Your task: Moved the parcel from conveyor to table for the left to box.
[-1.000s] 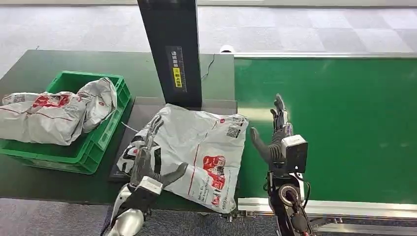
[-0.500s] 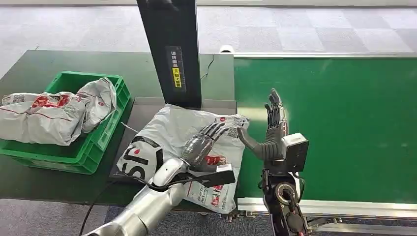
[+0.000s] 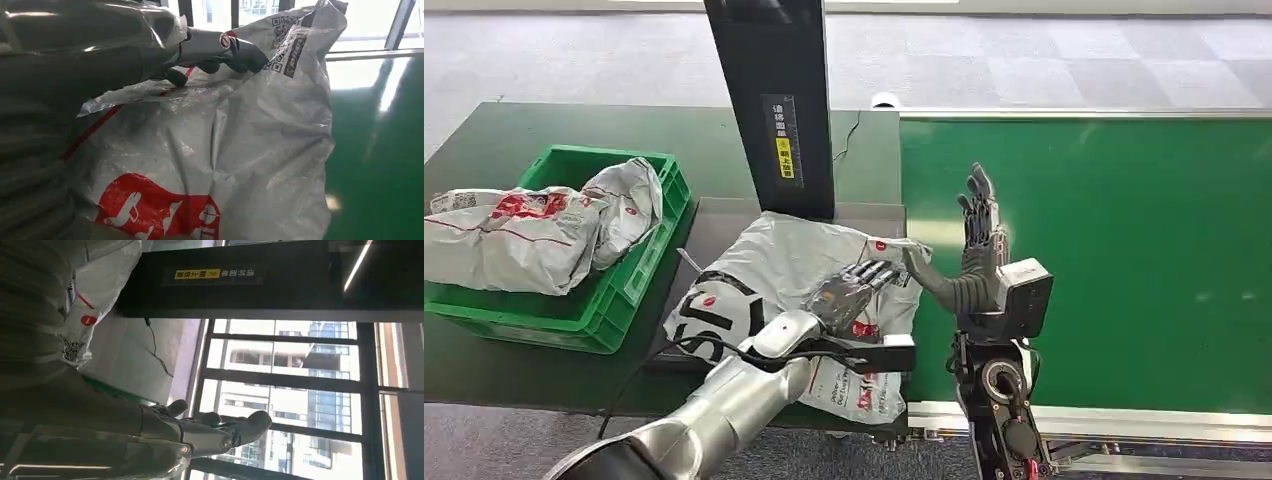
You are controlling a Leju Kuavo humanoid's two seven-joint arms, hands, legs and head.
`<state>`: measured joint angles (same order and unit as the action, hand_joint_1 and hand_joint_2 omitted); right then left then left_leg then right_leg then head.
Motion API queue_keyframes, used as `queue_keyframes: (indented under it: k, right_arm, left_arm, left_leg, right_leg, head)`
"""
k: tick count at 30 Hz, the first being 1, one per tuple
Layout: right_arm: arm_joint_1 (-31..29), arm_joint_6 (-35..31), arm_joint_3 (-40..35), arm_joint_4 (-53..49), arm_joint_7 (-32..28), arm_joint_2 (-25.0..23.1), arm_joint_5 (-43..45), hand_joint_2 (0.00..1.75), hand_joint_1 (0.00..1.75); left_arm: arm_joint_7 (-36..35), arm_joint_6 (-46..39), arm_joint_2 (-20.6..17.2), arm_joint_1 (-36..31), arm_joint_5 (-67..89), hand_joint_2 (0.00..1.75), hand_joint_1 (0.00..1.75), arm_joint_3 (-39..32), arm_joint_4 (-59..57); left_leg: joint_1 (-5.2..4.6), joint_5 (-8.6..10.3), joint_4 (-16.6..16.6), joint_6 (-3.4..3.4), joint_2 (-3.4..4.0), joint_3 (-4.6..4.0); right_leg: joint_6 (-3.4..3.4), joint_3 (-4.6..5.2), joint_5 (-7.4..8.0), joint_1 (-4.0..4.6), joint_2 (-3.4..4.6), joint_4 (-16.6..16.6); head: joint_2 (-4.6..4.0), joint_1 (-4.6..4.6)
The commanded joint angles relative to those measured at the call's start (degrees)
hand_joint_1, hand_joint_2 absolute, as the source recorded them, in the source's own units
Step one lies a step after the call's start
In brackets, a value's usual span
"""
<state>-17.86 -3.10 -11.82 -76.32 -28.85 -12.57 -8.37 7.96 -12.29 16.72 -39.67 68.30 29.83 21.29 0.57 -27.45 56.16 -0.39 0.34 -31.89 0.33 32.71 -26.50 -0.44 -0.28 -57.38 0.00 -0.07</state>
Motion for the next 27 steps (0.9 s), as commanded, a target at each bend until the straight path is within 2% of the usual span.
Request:
queue_keyframes:
  k: [1,3,6,9,12,14,18,20,22,26,27]
  right_arm:
    - [-3.3,0.4,1.5,4.3,-0.9,-0.1,0.1,1.75,0.00]
    - [-3.8,0.4,1.7,4.5,-0.8,-0.2,0.3,1.75,0.00]
    - [-3.8,0.4,1.7,4.5,-0.8,-0.2,0.3,1.75,0.00]
    - [-3.2,-0.1,2.8,3.3,-1.0,-0.4,0.0,1.75,0.00]
    - [-2.1,-0.8,3.1,2.1,-0.7,0.0,-0.3,1.75,0.00]
    - [-1.8,-1.2,3.3,2.0,-0.8,0.3,-0.1,1.75,0.00]
    - [-1.2,-1.6,3.3,1.6,-1.0,0.7,0.1,1.75,0.00]
    - [-0.9,-2.2,3.5,1.3,-1.2,0.8,0.3,1.75,0.00]
    - [0.1,-3.2,3.5,0.5,-1.2,1.3,0.6,1.75,0.00]
    - [4.7,-5.4,4.1,-3.1,-1.0,2.3,1.0,1.75,0.00]
    - [5.7,-5.7,4.3,-3.7,-1.1,2.6,1.0,1.75,0.00]
  left_arm:
    - [-1.5,7.2,-1.3,-1.7,1.2,1.75,1.59,1.6,-6.9]
    - [-1.4,9.7,-1.2,-1.8,1.0,1.75,1.75,1.3,-7.4]
    - [-1.4,9.7,-1.2,-1.8,1.0,1.75,1.75,1.3,-7.4]
    - [0.7,2.0,-0.5,-1.3,-1.2,1.75,1.75,-2.7,-5.6]
    - [8.6,-3.9,0.3,-1.7,-10.1,1.75,1.75,-11.6,-2.4]
    - [11.7,-6.3,0.5,-1.9,-13.3,1.75,1.75,-14.6,1.1]
    - [13.5,-5.1,-0.5,-0.5,-15.8,1.75,1.75,-15.9,10.1]
    - [16.2,-8.0,-0.5,0.8,-17.5,1.75,1.75,-16.6,14.3]
    - [18.2,-9.4,-1.4,3.8,-20.7,1.75,1.75,-16.2,25.3]
    - [19.1,-11.8,-6.7,15.9,-31.3,1.75,1.75,-13.6,63.2]
    - [19.5,-13.6,-7.8,17.8,-32.0,1.75,1.75,-13.2,69.0]
  left_leg:
    - [-0.02,0.04,-0.1,0.01,0.13,0.11]
    - [-0.02,0.03,-0.1,0.01,0.13,0.16]
    - [-0.02,0.03,-0.1,0.01,0.13,0.16]
    - [-0.02,0.11,-0.2,0.02,0.14,0.36]
    - [-0.01,0.08,-0.1,0.01,0.09,0.43]
    - [0.01,0.05,0.0,0.00,-0.02,0.37]
    - [0.00,0.06,0.0,-0.01,-0.05,0.24]
    - [0.00,0.06,0.0,0.00,-0.01,0.19]
    - [-0.01,0.06,0.0,0.01,0.01,0.18]
    - [0.01,0.03,0.0,-0.02,0.05,0.04]
    - [0.00,0.01,0.0,-0.02,0.14,0.06]
  right_leg:
    - [-0.01,-0.06,0.08,-0.02,0.16,0.1]
    - [0.00,-0.12,0.07,-0.02,0.16,0.1]
    - [0.00,-0.12,0.07,-0.02,0.16,0.1]
    - [-0.01,-0.32,0.15,-0.02,0.19,0.1]
    - [-0.02,-0.39,0.11,0.00,0.13,0.1]
    - [-0.02,-0.36,0.04,0.01,0.02,0.0]
    - [0.00,-0.22,0.02,0.00,-0.03,0.0]
    - [0.00,-0.16,0.03,0.00,0.02,0.0]
    - [0.01,-0.16,0.04,-0.01,0.05,0.1]
    - [-0.01,-0.01,0.02,0.01,0.08,0.0]
    - [-0.02,0.00,0.02,0.01,0.16,0.0]
  head:
    - [0.00,0.00]
    - [0.00,-0.02]
    - [0.00,-0.02]
    - [0.00,0.00]
    - [0.00,0.00]
    - [0.00,0.00]
    - [0.00,0.00]
    - [0.00,0.00]
    - [0.00,0.00]
    - [0.00,0.00]
    - [0.00,0.00]
